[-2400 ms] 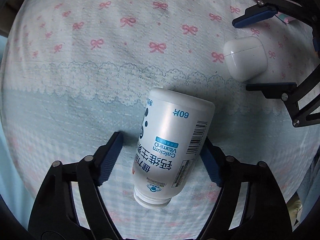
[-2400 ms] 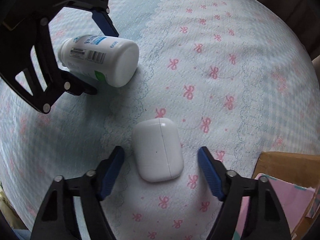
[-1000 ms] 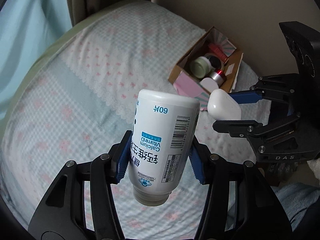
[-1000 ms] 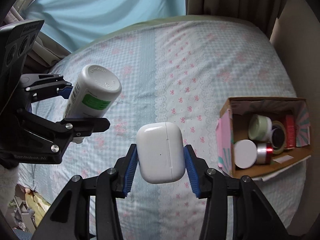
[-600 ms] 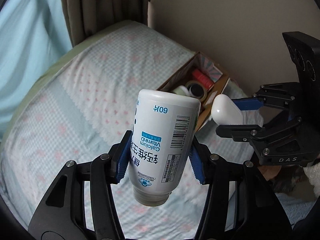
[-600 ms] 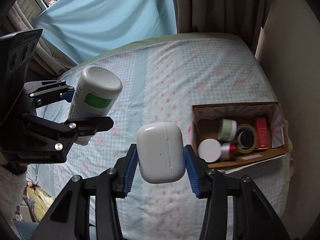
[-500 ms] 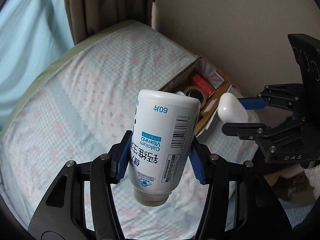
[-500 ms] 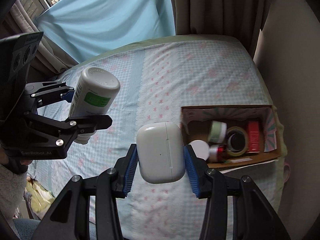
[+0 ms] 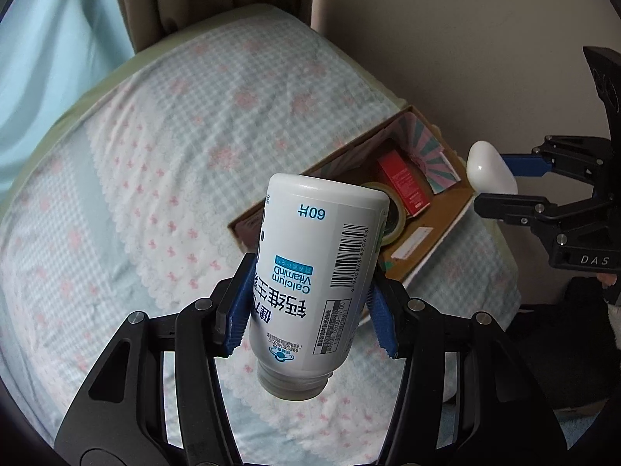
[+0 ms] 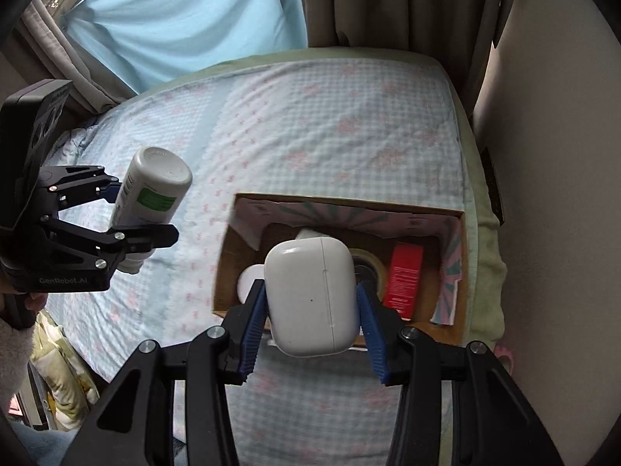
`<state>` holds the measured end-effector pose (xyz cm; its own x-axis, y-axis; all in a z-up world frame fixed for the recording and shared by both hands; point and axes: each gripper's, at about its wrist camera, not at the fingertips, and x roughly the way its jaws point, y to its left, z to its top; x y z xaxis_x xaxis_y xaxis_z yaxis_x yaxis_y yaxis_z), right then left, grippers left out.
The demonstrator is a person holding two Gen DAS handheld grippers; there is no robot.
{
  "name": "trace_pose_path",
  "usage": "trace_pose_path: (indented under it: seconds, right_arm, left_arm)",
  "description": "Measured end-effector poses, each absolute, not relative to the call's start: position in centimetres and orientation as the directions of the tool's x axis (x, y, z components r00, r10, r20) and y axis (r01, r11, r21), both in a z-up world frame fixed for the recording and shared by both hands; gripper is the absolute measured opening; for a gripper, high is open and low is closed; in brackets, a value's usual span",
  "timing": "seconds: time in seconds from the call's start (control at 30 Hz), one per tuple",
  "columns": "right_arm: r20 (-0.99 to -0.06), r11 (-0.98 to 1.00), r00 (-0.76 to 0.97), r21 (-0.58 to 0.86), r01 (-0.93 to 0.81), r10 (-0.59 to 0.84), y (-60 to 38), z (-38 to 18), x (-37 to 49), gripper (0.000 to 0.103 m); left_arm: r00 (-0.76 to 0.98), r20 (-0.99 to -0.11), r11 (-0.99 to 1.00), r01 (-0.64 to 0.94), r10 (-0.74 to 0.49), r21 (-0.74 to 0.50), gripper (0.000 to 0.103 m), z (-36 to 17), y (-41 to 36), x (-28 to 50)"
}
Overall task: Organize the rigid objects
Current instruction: 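Carry the pill bottle and earbud case over the cardboard box with both tools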
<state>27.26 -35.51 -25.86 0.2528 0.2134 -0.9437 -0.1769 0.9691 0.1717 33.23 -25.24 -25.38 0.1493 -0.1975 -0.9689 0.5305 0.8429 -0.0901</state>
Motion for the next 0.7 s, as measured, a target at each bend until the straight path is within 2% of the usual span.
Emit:
trace_pose_path:
  seconds: [0.4, 0.7]
  right_arm:
    - [-0.962, 0.970, 0.161, 0.200, -0.140, 0.221, -39.6, -34.8, 32.2, 0.043]
    - [-0.967, 0.968, 0.108, 0.217, -0.127, 0.231, -39.9, -40.6, 34.6, 0.043]
  left_arm:
    - [0.063, -0.993, 0.820, 0.570, -0.104, -0.050, 0.049, -35.2, -30.0, 38.4]
    - [0.033, -0.998, 0.807, 0.590, -0.057, -0.027, 0.049, -39.4, -30.8, 38.9]
